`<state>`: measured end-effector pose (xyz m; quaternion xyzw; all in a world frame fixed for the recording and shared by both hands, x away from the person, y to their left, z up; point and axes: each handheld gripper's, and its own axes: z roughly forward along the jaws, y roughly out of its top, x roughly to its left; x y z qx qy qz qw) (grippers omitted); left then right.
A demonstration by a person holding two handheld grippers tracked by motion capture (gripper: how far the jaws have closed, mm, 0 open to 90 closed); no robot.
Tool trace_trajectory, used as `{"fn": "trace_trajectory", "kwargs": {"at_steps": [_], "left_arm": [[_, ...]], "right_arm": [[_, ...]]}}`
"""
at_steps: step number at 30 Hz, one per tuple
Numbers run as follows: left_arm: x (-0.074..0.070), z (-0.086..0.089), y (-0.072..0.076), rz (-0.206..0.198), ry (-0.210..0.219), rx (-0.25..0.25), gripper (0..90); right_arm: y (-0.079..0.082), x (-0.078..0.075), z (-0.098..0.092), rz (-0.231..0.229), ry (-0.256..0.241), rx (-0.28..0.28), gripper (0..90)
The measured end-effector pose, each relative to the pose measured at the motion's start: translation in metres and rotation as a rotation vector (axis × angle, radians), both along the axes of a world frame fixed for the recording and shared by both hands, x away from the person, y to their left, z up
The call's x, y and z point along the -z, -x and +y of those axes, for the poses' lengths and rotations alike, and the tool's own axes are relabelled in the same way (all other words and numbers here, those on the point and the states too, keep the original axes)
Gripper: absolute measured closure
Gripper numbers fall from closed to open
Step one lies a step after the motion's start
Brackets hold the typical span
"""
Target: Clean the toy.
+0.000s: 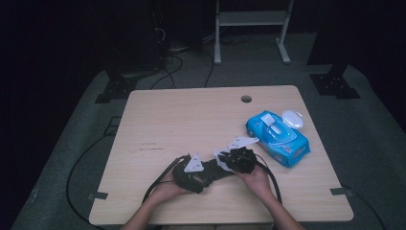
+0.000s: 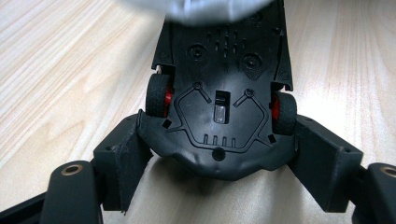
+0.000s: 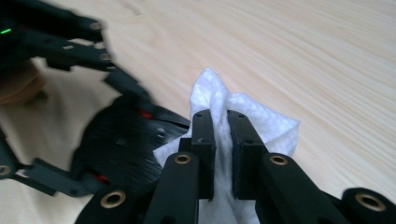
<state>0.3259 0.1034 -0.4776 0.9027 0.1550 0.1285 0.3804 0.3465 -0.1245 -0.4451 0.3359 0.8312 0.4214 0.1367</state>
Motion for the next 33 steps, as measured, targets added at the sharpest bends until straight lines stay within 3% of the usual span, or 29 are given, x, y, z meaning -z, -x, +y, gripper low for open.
{"fn": "trace_trajectory", "kwargs": {"at_steps": [2,8,12,14,17,20,23,26,31,33], "left_arm": [[0.000,0.000,0.000,-0.001,0.001,0.001,24.3],[0.000,0.001,0.000,0.000,-0.003,-0.004,24.3],[0.000,0.002,0.000,0.001,-0.004,-0.004,24.3],[0.000,0.001,0.000,0.001,-0.002,-0.004,24.3],[0.000,0.001,0.000,0.001,-0.004,-0.003,24.3],[-0.001,0.002,0.000,-0.004,-0.008,-0.005,24.3],[0.000,0.003,0.000,-0.001,-0.004,-0.006,24.3],[0.000,0.002,-0.001,0.002,-0.002,-0.006,24.3],[0.000,0.003,-0.001,0.000,-0.004,-0.006,24.3],[0.000,0.005,-0.001,0.002,-0.003,-0.007,24.4]], "right_arm": [[0.000,-0.001,-0.006,0.013,-0.008,0.030,81.1],[0.003,-0.002,0.002,-0.015,0.042,-0.006,81.1],[-0.001,-0.005,-0.016,-0.018,0.030,0.065,81.1],[-0.001,-0.005,-0.020,-0.006,0.012,0.072,81.1],[0.002,-0.001,-0.001,0.001,0.006,0.010,81.1],[0.006,0.001,0.021,-0.026,0.043,-0.053,81.1],[0.003,-0.001,0.015,-0.029,0.047,-0.031,81.1],[-0.002,-0.001,0.003,0.006,0.000,0.019,81.1],[0.005,0.000,0.020,-0.036,0.053,-0.050,81.0],[0.002,-0.001,0.011,-0.019,0.042,-0.033,81.0]]}}
